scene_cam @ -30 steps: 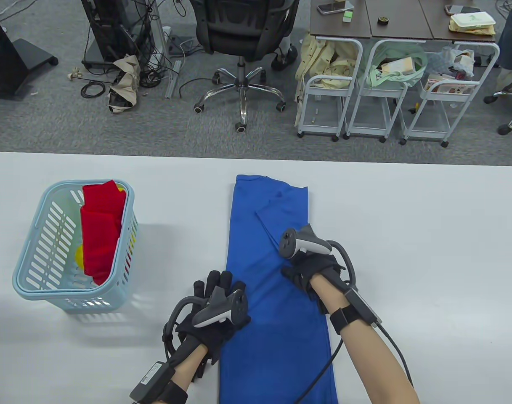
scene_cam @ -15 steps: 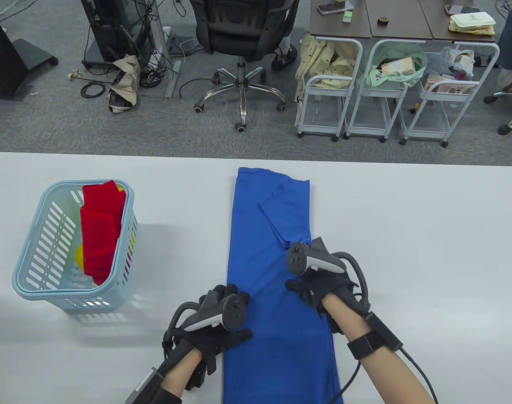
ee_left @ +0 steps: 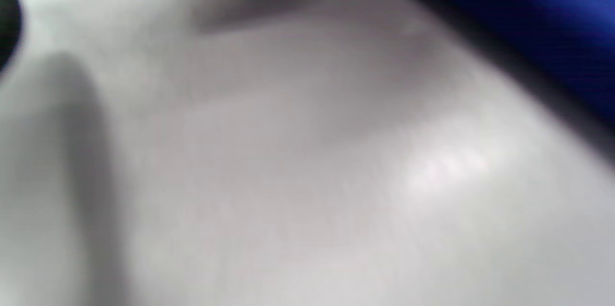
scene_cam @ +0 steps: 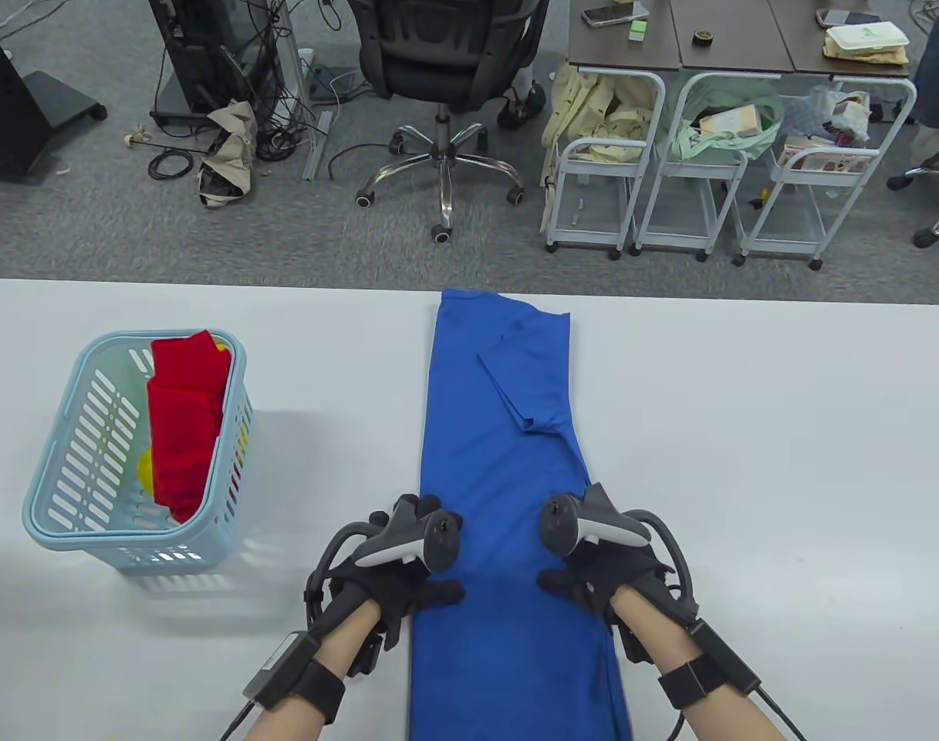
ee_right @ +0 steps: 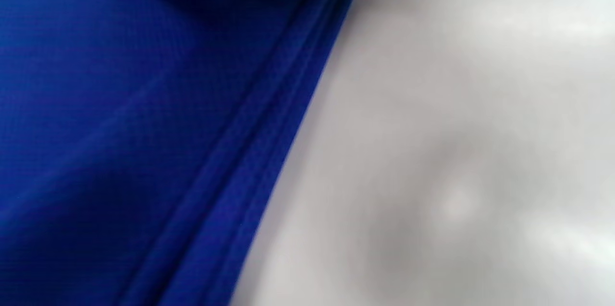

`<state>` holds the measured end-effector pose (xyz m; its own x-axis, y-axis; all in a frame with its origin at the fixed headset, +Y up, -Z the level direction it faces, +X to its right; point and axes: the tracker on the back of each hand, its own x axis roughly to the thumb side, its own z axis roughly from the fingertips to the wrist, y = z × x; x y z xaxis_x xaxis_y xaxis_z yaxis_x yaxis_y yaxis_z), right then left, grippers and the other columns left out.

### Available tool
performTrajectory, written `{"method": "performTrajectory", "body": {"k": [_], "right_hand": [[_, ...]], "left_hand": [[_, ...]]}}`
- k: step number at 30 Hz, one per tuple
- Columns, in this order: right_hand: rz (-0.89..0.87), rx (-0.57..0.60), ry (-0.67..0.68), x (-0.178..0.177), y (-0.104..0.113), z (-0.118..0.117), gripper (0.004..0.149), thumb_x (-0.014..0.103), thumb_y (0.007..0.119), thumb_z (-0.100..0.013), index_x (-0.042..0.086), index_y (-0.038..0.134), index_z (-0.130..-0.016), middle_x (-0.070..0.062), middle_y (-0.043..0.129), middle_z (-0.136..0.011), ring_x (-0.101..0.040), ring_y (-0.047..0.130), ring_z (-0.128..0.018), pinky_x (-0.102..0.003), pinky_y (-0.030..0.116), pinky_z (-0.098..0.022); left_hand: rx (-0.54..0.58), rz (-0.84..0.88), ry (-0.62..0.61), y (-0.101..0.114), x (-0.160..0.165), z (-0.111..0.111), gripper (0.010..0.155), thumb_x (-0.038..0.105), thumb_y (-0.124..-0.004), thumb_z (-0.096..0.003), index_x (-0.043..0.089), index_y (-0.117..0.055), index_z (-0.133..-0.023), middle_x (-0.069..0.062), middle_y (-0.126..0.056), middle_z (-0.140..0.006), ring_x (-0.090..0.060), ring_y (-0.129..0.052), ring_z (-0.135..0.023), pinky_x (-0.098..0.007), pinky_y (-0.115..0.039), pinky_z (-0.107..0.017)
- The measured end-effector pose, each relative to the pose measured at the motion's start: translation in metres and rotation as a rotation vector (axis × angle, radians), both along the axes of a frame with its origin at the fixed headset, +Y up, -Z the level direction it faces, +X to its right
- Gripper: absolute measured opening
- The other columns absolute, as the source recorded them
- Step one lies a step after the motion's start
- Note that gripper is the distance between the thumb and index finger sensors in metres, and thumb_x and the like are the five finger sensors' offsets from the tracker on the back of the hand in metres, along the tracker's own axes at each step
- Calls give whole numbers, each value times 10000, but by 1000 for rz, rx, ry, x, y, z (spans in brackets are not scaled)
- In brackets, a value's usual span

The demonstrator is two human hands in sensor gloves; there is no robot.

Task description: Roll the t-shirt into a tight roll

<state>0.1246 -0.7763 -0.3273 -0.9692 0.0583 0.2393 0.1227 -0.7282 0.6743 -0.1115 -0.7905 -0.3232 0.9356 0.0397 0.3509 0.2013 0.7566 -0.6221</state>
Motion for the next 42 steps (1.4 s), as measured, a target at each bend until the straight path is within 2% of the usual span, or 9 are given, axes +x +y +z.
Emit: {"method": "performTrajectory", "body": {"k": [5,10,16,20,24,28,32,39,42], "right_hand": [[-14,-20,-61,0,-1,-27,829,548,550,-584,231,-37,-1075,-95,-123,-1087,-381,-103,-1028,-611,191,-746],[-17,-33,-83,1,-1,-38,830,539,567,-579,254,-36,-1072,-73,-127,-1087,-361,-113,-1030,-605,172,-752],[-22,-13,-95,1,0,-46,827,535,577,-575,262,-19,-1080,-66,-111,-1099,-354,-99,-1042,-606,172,-756],[4,-9,-97,-2,2,-49,828,536,580,-575,257,-12,-1083,-69,-98,-1106,-359,-85,-1052,-608,173,-757],[73,20,-108,-9,6,-29,799,540,496,-589,234,-67,-1066,-112,-172,-1056,-423,-94,-1017,-616,211,-739],[-8,36,90,-20,18,27,821,553,530,-585,221,-22,-1095,-130,-117,-1092,-440,-54,-1035,-619,237,-737],[30,22,149,-2,12,66,840,561,569,-572,226,16,-1108,-140,-48,-1124,-444,-3,-1053,-620,263,-739],[-169,4,68,43,-7,69,798,512,592,-584,323,6,-1092,-47,-127,-1106,-388,-129,-1031,-615,97,-729],[-147,25,75,45,-4,62,809,513,617,-579,321,33,-1105,-43,-96,-1125,-393,-103,-1047,-618,120,-739]], "left_hand": [[-12,-30,33,3,2,-31,857,691,-446,-455,364,55,-1068,-60,135,-1143,-378,72,-1056,-571,-90,-766],[23,-41,60,6,3,-34,837,674,-444,-467,355,23,-1084,-68,96,-1160,-376,59,-1059,-571,-98,-770],[125,49,-16,17,-3,19,801,642,-386,-527,300,85,-1078,-113,193,-1121,-416,77,-1053,-594,-116,-774],[56,64,-55,8,-12,54,830,672,-418,-513,301,17,-1115,-117,109,-1167,-418,14,-1083,-603,-162,-786],[17,26,-58,-5,-18,65,843,703,-335,-481,310,127,-1067,-102,207,-1120,-397,76,-1068,-613,-95,-763],[7,18,-64,-5,-17,63,852,707,-345,-482,305,127,-1066,-107,205,-1120,-405,71,-1063,-617,-98,-760],[-7,21,-68,-5,-17,63,853,707,-344,-483,304,137,-1060,-102,217,-1111,-409,112,-1047,-616,-81,-753],[-18,12,-71,-5,-15,63,849,719,-319,-475,316,164,-1044,-96,250,-1092,-413,159,-1015,-621,-58,-743],[-13,15,-71,-5,-14,59,850,721,-315,-474,316,165,-1048,-95,249,-1096,-412,161,-1016,-620,-54,-744]]}}
